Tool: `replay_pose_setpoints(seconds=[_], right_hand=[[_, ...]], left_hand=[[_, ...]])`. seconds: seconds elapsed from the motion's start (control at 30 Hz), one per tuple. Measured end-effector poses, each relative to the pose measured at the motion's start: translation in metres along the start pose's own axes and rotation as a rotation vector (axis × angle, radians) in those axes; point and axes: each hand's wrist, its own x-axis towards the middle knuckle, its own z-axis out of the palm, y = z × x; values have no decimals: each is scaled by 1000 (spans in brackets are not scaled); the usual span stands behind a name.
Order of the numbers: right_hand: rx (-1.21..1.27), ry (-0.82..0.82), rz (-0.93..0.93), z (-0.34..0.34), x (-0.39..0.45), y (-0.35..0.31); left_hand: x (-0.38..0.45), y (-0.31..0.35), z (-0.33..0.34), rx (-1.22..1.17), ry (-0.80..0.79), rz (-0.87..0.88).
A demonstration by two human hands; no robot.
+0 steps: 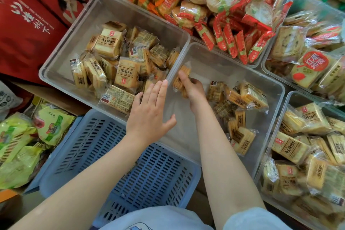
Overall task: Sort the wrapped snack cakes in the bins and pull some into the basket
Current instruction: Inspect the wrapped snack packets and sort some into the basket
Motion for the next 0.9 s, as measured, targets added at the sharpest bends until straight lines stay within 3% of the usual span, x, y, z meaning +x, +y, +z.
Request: replay_pose_setpoints(seconds=[0.4,0.53,0.63,0.8,0.9], right_hand=[[44,-314,-58,-2,-65,13],[17,-343,-102,-6,-111,18],[33,-340,-159,-10,-147,27],[145,-256,-249,-25,-200,36],[180,-236,-278,-39,-225,37]], left_hand=[[-2,0,-12,-166,-1,6],[-19,1,-22,-397,145,47],[-50,13,-39,-704,186,-11],[-101,25,-61,-1328,-87,-391],[-130,25,-69,-1790,-244,-476]])
